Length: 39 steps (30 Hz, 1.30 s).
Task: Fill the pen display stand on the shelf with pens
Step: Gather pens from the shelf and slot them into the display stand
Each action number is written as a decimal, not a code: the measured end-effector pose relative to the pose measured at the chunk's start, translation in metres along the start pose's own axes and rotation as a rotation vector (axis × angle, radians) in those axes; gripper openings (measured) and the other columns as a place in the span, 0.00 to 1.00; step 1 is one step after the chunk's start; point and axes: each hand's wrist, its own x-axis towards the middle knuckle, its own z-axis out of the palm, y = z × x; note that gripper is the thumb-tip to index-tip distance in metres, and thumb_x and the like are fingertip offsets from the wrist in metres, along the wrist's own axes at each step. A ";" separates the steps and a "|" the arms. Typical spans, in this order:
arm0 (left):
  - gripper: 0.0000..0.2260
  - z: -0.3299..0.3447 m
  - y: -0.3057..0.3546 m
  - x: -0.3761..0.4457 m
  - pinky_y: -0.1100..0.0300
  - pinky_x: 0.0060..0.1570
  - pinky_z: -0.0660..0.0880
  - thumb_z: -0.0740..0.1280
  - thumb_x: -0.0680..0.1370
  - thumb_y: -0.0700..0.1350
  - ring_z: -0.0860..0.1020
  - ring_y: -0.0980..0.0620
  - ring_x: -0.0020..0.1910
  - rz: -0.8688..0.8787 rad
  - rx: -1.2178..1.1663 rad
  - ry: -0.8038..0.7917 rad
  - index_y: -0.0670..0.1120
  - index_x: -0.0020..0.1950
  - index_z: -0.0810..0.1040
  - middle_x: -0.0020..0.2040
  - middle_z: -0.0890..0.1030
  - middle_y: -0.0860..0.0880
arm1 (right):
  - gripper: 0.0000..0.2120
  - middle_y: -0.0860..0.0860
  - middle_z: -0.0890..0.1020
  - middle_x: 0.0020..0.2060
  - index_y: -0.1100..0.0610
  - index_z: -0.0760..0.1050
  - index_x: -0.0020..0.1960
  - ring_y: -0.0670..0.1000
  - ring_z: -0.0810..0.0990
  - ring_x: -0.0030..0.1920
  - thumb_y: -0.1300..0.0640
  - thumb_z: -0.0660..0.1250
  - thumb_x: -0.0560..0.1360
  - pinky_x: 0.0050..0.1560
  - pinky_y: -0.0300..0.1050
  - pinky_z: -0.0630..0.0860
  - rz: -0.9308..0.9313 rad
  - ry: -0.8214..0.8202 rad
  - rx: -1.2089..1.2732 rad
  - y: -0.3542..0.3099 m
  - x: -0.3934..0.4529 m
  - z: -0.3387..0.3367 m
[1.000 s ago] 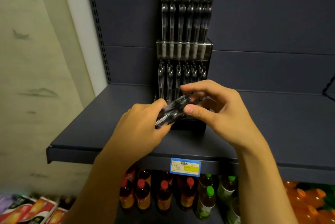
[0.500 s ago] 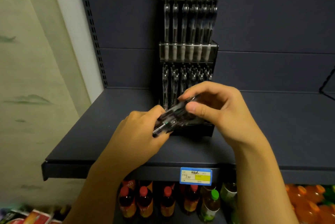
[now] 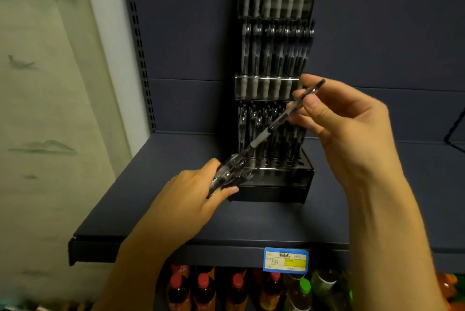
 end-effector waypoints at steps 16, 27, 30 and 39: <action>0.14 -0.008 -0.006 -0.005 0.56 0.44 0.77 0.62 0.78 0.65 0.77 0.55 0.43 -0.087 0.152 -0.087 0.55 0.51 0.71 0.44 0.77 0.55 | 0.08 0.50 0.85 0.39 0.55 0.83 0.50 0.50 0.87 0.42 0.64 0.77 0.73 0.45 0.45 0.85 0.035 -0.029 -0.459 0.019 0.012 0.035; 0.12 -0.008 -0.008 -0.007 0.56 0.42 0.76 0.64 0.78 0.63 0.76 0.56 0.40 -0.059 0.137 -0.066 0.55 0.48 0.70 0.41 0.76 0.57 | 0.08 0.46 0.84 0.37 0.53 0.82 0.50 0.43 0.84 0.40 0.56 0.78 0.73 0.49 0.44 0.83 0.010 -0.153 -0.867 0.033 0.003 0.047; 0.12 -0.007 -0.009 -0.008 0.57 0.40 0.75 0.64 0.78 0.63 0.76 0.56 0.39 -0.050 0.128 -0.059 0.56 0.46 0.69 0.39 0.76 0.57 | 0.08 0.46 0.84 0.38 0.55 0.82 0.50 0.44 0.84 0.41 0.55 0.77 0.74 0.50 0.45 0.83 0.027 -0.123 -0.889 0.034 0.001 0.046; 0.13 -0.005 -0.005 -0.008 0.58 0.37 0.74 0.65 0.78 0.62 0.76 0.54 0.37 -0.032 0.093 -0.027 0.58 0.42 0.66 0.38 0.76 0.54 | 0.07 0.47 0.84 0.33 0.54 0.82 0.44 0.44 0.83 0.37 0.50 0.75 0.75 0.47 0.43 0.82 0.071 -0.047 -0.910 0.038 -0.003 0.051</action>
